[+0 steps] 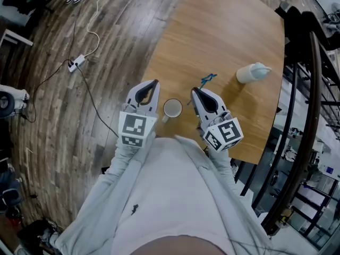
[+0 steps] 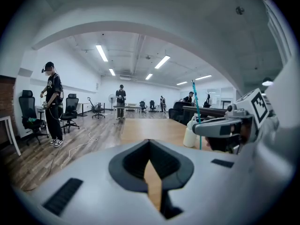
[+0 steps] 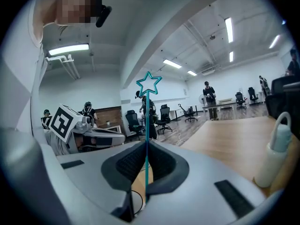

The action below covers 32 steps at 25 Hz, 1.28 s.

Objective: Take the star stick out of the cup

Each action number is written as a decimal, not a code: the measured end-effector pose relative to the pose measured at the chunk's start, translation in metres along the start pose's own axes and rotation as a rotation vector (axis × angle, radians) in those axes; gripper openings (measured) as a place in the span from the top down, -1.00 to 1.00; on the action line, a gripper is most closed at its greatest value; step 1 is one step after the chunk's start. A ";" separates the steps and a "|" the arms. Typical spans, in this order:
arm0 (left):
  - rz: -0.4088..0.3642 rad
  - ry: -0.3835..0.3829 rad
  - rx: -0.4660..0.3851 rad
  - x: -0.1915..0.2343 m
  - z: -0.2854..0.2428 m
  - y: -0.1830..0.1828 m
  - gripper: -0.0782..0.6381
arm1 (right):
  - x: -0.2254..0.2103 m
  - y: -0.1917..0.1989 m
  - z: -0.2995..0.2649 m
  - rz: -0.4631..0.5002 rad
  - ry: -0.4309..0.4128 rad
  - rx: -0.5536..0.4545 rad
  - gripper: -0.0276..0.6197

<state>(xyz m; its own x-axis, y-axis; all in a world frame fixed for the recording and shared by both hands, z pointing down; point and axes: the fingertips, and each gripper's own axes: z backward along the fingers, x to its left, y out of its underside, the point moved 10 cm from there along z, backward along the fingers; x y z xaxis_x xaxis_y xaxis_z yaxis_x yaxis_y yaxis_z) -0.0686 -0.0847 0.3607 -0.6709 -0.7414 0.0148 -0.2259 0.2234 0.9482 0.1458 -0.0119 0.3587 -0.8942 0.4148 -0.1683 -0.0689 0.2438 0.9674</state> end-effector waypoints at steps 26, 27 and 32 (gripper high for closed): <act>-0.088 0.195 -0.048 -0.044 -0.042 -0.034 0.73 | -0.036 -0.013 0.095 0.093 0.414 -0.139 0.82; -0.086 0.193 -0.047 -0.043 -0.041 -0.033 0.73 | -0.036 -0.012 0.093 0.091 0.412 -0.139 0.82; -0.080 0.182 -0.044 -0.039 -0.039 -0.030 0.73 | -0.035 -0.010 0.087 0.077 0.402 -0.141 0.82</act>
<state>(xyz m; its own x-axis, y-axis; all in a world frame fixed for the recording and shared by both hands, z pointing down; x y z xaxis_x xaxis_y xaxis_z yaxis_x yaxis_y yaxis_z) -0.0079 -0.0872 0.3443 -0.5127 -0.8585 -0.0079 -0.2396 0.1342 0.9615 0.2168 0.0478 0.3386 -0.9983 0.0459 -0.0349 -0.0306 0.0914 0.9953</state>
